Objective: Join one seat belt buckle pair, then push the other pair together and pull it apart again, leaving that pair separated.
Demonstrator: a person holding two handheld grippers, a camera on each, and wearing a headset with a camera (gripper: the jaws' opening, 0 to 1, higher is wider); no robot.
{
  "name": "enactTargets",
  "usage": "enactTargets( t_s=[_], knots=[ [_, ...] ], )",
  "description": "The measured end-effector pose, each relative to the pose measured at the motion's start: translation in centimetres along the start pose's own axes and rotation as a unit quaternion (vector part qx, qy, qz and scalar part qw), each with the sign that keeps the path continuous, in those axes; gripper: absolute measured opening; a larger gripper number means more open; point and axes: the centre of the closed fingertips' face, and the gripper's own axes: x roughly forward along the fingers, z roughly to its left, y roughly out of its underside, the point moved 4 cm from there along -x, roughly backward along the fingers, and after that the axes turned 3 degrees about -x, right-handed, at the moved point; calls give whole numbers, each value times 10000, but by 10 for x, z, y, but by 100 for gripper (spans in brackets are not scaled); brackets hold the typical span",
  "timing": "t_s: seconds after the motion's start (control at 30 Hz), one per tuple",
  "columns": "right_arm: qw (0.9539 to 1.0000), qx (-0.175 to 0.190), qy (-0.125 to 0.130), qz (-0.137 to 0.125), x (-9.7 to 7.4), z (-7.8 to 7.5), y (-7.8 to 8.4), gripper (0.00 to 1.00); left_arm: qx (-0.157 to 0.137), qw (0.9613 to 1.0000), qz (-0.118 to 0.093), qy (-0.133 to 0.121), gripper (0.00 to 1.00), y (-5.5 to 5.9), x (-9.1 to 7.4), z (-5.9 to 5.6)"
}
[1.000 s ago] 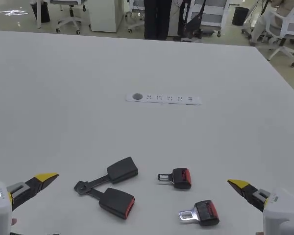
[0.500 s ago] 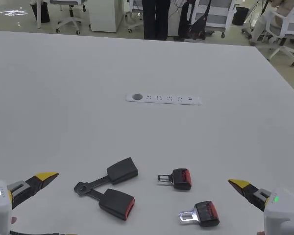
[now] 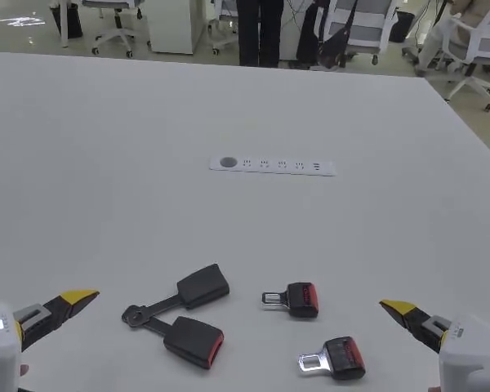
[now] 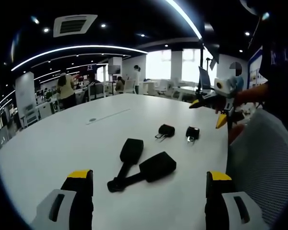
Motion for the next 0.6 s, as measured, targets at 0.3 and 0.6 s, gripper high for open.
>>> enactTargets(
  t_s=[0.3,0.6],
  knots=[
    [9999,-85,-52,69,1,-3,2,99,113,9999,65,63,99,-8,4,0],
    [9989,-308,-247,259,3,-7,2,98,342,9986,279,289,97,-12,11,-1]
  ],
)
